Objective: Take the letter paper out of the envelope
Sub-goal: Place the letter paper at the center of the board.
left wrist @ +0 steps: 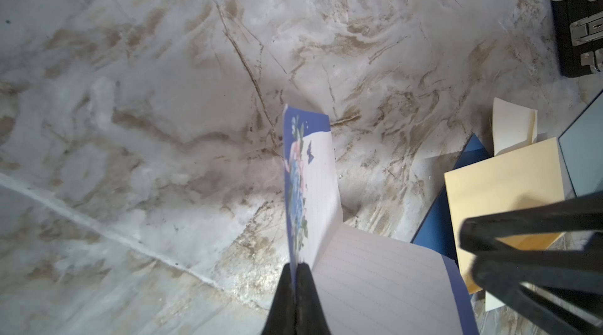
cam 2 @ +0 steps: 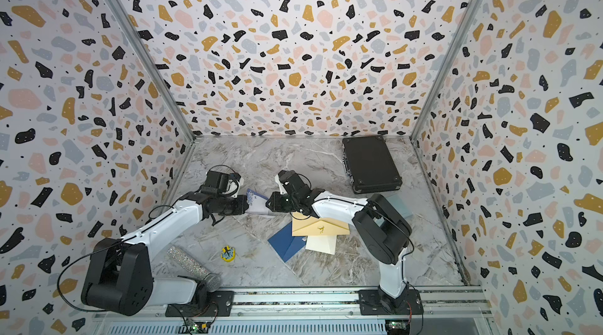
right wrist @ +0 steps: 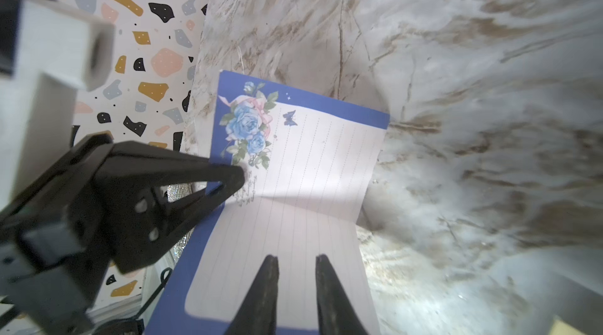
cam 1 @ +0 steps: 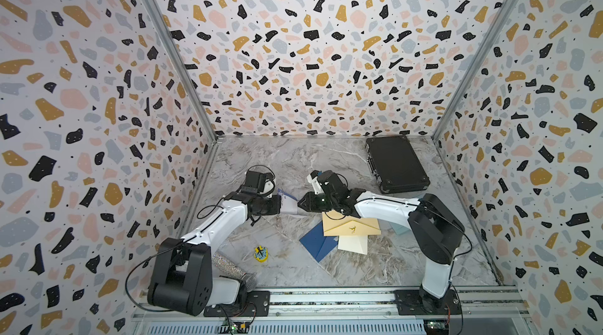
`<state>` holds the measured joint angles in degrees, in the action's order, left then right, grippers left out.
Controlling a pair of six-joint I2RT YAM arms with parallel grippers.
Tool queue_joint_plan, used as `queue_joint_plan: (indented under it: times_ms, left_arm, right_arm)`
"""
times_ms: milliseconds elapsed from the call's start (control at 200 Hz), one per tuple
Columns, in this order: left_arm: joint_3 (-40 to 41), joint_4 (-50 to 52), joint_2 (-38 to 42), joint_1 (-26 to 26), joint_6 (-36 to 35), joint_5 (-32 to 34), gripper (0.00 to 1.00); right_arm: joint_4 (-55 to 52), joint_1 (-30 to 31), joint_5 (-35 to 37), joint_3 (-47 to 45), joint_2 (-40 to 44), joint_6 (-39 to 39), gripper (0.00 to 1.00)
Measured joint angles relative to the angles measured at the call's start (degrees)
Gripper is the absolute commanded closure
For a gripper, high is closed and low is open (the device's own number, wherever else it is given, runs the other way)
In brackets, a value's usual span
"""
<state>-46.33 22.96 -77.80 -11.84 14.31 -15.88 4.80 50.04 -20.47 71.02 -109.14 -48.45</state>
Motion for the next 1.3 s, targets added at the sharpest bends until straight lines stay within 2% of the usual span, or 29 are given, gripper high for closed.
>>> queue_joint_plan:
  times_ms: [370,606,891,1061,1301]
  left_arm:
    - [0.0,2.8,-2.0,0.1,3.1,2.0,1.00]
    - [-0.1,4.7,-4.9,0.1,4.5,3.5,1.00]
    - [-2.3,10.5,-10.8,0.2,5.5,10.5,1.00]
    - [-4.3,11.5,-11.6,0.2,6.0,13.4,1.00]
    - [-7.2,10.6,-13.4,0.2,1.9,16.3,1.00]
  right_arm:
    - [1.6,7.6,-3.1,-0.1,-6.0,-2.2,0.78]
    - [0.8,8.2,-2.9,0.9,-10.0,-3.4,0.76]
    - [1.7,8.3,-4.2,2.7,-11.6,-6.2,0.73]
    - [-1.0,8.3,-4.6,2.0,-9.7,-6.1,0.71]
    - [-4.6,7.3,-4.3,-1.7,0.8,-4.9,0.69]
